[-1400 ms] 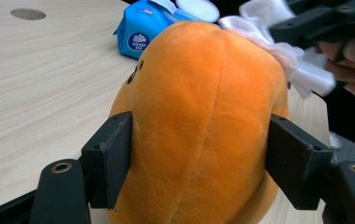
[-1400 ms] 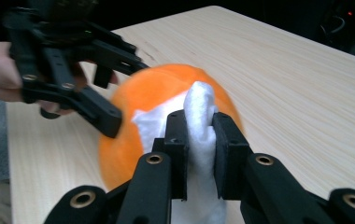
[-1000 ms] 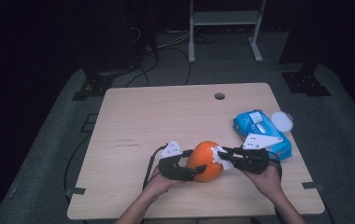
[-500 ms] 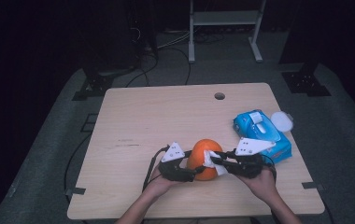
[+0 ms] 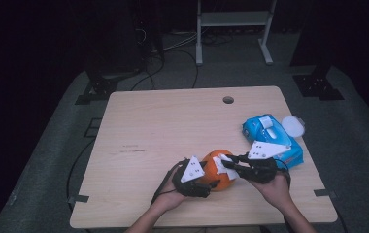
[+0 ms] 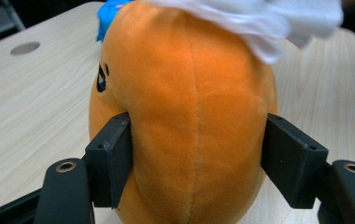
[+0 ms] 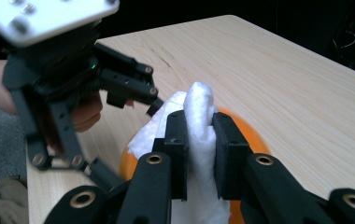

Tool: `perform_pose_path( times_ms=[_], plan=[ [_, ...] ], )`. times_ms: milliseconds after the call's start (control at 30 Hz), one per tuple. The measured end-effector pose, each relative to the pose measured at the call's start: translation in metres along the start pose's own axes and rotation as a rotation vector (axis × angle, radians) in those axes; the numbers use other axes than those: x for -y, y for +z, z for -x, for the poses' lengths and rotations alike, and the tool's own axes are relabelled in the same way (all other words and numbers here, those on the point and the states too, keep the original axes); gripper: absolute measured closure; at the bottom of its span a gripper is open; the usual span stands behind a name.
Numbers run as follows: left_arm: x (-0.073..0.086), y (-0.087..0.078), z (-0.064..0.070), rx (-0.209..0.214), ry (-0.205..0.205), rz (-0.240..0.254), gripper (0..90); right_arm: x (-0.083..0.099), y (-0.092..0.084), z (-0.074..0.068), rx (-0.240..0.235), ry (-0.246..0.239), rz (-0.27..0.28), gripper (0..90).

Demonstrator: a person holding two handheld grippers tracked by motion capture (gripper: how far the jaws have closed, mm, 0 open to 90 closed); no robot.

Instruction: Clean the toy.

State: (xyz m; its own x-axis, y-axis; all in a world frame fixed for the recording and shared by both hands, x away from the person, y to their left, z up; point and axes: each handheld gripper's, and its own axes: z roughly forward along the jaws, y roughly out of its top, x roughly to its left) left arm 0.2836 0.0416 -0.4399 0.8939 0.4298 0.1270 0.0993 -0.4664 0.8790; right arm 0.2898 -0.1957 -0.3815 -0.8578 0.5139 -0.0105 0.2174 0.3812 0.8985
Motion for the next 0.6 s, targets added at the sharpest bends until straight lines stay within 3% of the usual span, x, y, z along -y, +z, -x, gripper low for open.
perform_pose_path(
  times_ms=[167, 367, 467, 533, 600],
  plan=[
    [0.0, 0.002, 0.002, 0.009, 0.016, 0.007, 31.3, 0.003, -0.004, 0.006, 0.011, 0.033, -0.007, 77.0],
    [0.0, 0.003, 0.01, 0.001, 0.071, -0.007, 31.3, -0.005, 0.006, -0.012, -0.009, -0.057, -0.045, 77.0],
    [0.001, 0.004, 0.012, 0.01, 0.068, 0.004, 31.5, -0.004, 0.002, -0.003, 0.01, -0.039, -0.045, 76.9],
    [0.0, 0.005, 0.013, 0.015, 0.082, 0.003, 31.6, -0.001, -0.003, 0.006, 0.048, -0.018, -0.042, 76.9],
    [-0.001, 0.004, 0.013, 0.016, 0.073, 0.016, 30.4, 0.005, -0.01, 0.018, 0.07, 0.026, -0.047, 77.0]
  ],
)
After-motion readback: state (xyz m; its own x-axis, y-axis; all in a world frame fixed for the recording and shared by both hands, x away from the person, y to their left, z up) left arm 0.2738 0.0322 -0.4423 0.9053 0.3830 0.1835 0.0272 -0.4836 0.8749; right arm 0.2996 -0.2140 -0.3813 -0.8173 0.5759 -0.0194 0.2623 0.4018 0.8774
